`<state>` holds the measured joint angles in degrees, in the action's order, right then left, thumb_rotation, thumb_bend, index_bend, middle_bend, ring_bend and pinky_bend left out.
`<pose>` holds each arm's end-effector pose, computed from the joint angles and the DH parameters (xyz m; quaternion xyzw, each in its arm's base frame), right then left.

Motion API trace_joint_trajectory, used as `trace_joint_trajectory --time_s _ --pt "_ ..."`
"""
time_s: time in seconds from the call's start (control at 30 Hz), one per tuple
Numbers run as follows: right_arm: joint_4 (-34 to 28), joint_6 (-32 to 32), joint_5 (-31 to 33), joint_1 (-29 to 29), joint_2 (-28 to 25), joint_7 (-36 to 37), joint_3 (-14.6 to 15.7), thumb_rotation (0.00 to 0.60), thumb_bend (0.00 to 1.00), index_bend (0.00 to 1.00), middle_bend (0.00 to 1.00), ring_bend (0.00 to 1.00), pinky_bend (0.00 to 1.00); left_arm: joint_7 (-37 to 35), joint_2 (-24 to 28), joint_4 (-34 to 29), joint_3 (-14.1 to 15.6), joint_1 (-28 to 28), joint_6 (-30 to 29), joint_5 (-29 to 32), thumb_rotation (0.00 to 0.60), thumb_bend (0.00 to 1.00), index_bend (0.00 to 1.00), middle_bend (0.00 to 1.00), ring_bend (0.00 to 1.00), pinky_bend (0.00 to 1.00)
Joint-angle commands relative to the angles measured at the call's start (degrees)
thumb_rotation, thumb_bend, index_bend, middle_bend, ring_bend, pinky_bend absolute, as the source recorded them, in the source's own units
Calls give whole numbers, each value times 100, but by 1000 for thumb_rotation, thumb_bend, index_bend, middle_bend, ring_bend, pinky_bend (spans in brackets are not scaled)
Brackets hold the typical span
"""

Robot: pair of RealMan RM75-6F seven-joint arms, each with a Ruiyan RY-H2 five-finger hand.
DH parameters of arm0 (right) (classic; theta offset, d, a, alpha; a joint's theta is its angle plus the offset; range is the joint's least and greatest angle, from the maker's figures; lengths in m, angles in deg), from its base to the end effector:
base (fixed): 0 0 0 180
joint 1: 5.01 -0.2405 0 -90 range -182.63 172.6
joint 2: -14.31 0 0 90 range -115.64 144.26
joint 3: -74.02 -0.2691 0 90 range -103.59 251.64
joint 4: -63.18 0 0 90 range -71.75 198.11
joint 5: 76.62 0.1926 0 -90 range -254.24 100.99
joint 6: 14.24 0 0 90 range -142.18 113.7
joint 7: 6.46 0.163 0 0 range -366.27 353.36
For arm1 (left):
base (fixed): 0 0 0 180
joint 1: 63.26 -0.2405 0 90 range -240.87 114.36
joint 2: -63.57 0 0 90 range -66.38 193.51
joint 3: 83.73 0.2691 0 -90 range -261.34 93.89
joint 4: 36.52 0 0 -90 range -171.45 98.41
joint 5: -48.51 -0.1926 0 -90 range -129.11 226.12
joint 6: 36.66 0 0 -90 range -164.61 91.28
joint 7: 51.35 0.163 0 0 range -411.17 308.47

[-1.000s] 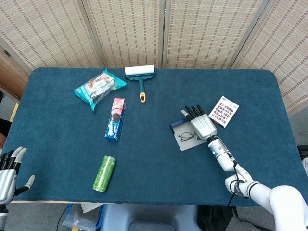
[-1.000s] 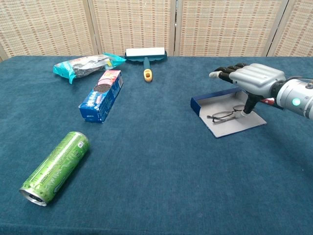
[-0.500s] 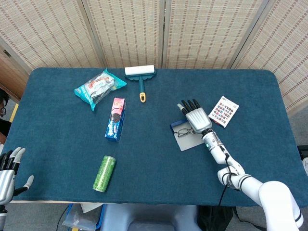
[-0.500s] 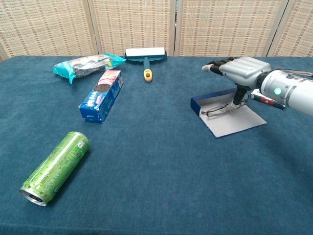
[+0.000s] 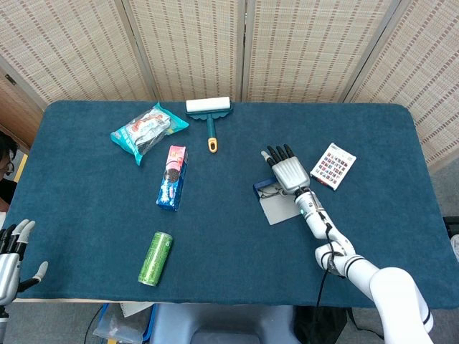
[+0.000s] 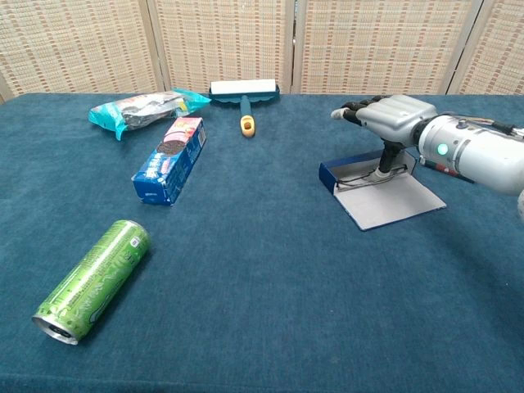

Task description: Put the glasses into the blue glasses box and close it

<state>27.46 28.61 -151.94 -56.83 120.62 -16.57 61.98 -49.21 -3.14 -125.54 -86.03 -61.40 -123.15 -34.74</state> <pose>-0.1879 -0.4625 -0.0390 0.7774 -0.2506 0.2706 0.5096 -0.3396 0.1807 0.1762 -0.5747 -0.3939 -0.3543 0.6237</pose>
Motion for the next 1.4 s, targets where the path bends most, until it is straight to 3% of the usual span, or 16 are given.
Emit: trace_joint_trajectory --time_s 0.03,0.53,1.1,1.4 --pt "94 -57 64 -56 55 -21 -47 600 113 0 0 0 0 -15 -4 14 -4 -4 2 12 600 307 37 0 0 0" --pt "407 -216 188 -177 142 -6 -90 600 113 0 0 0 0 -35 -10 46 0 -29 2 28 600 307 37 0 0 0" --pt "-901 184 120 358 -779 -112 152 600 113 0 0 0 0 94 27 -117 3 20 -4 -85 600 307 37 0 0 0" --pt "-717 -62 280 277 -639 -187 127 600 113 0 0 0 0 207 21 -197 -10 55 38 -62 600 308 37 0 0 0"
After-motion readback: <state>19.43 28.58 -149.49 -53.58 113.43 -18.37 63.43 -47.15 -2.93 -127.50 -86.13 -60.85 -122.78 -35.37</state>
